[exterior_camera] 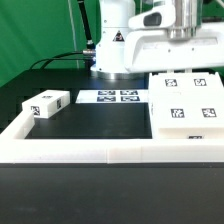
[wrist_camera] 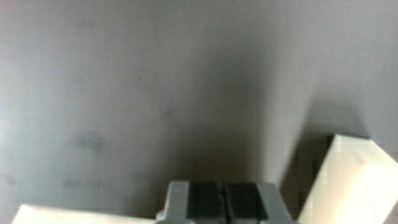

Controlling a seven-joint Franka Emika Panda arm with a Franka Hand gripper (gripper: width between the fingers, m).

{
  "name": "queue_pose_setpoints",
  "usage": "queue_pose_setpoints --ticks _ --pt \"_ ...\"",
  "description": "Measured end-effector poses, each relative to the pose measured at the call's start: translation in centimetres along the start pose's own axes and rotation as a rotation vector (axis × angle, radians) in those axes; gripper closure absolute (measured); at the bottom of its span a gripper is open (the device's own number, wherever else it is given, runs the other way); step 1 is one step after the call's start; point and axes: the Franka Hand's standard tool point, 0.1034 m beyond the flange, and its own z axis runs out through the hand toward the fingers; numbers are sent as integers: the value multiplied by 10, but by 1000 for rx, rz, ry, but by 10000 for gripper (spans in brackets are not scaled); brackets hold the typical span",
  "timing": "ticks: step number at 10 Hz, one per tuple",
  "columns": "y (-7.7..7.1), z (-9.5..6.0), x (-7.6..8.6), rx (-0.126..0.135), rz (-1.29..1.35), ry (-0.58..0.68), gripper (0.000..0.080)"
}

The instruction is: Assemble cabinet

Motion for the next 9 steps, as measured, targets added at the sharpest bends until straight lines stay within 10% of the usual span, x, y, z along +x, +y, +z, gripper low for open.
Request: queue_pose_setpoints --ticks 4,9 --pt "0 -28 24 0 -10 -15 797" --pt "1 -27 23 0 -11 -21 797"
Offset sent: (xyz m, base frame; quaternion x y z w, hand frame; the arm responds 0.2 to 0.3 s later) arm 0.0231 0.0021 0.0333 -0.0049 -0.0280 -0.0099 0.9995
